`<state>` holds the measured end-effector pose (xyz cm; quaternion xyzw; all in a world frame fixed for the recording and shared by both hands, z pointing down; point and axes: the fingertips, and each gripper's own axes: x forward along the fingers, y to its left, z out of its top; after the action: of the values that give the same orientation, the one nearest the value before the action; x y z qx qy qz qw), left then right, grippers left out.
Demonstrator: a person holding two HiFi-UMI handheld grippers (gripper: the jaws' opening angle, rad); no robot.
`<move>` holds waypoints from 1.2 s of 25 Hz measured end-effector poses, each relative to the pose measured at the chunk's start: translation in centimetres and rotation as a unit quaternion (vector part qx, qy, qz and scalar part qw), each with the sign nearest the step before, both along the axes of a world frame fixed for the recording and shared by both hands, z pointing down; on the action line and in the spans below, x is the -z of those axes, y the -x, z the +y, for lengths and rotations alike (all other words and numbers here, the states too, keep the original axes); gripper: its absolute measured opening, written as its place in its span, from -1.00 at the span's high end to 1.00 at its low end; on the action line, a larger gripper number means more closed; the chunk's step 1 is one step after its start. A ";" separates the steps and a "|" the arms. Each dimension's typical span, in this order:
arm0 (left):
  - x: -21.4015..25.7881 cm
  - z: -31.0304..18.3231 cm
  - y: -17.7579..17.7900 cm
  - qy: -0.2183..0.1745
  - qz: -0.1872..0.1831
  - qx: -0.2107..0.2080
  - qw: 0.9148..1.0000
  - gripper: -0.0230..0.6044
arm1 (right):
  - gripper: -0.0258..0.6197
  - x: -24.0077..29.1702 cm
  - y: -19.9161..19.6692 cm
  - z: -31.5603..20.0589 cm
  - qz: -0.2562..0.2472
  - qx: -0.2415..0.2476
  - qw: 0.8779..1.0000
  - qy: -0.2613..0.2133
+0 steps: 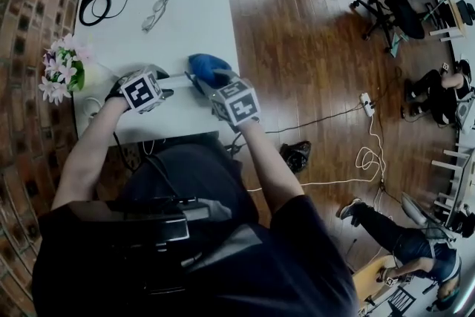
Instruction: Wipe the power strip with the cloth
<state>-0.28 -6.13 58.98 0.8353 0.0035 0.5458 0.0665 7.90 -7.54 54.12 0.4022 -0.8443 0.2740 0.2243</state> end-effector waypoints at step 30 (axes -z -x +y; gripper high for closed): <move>2.8 3.0 1.4 -0.092 0.093 0.160 0.978 0.61 | 0.64 -4.8 -1.0 8.0 -0.030 -0.018 0.988 0.149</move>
<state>-1.64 -3.14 56.21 0.8745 -0.1746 0.4462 0.0750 8.90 0.49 58.90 0.3712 -0.7932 0.4124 0.2510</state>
